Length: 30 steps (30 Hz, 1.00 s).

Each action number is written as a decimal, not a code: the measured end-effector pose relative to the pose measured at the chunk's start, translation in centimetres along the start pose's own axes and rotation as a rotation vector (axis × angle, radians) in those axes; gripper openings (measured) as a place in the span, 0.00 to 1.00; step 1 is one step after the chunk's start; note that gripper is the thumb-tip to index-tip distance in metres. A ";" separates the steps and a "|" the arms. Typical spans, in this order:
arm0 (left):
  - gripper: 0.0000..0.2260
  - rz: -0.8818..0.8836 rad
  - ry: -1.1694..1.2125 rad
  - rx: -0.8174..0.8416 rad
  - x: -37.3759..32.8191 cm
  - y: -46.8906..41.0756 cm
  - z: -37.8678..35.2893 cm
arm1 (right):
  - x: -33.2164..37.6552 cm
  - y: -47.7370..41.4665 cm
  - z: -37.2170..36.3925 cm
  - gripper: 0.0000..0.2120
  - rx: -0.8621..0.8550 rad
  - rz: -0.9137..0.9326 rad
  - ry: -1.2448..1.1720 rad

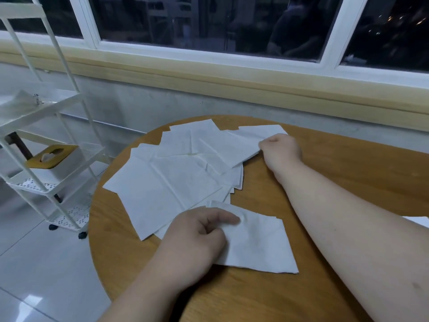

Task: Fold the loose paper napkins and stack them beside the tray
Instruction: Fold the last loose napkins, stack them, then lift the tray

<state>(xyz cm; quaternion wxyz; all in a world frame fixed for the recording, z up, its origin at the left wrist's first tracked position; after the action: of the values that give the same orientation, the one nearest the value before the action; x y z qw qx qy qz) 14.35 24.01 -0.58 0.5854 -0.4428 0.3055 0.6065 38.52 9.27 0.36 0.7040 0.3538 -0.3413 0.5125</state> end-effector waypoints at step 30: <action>0.18 -0.266 -0.766 -0.069 -3.8 6.7 -4.8 | -16.4 22.4 21.4 0.05 0.123 -0.015 0.289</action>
<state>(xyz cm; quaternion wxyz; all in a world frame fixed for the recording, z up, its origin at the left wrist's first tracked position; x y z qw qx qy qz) 8.37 17.23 -0.15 0.7151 -0.2396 -0.0151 0.6565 10.45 -11.72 0.94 0.7268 0.3212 -0.2017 0.5726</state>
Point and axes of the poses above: each hand's wrist, its own y-axis away from the middle knuckle, its own z-axis out of the back of the hand, x = y × z, the point moved 6 cm from there along -y, towards the middle knuckle, and after that the axes turned 13 degrees about -z, right-handed, at the moved point
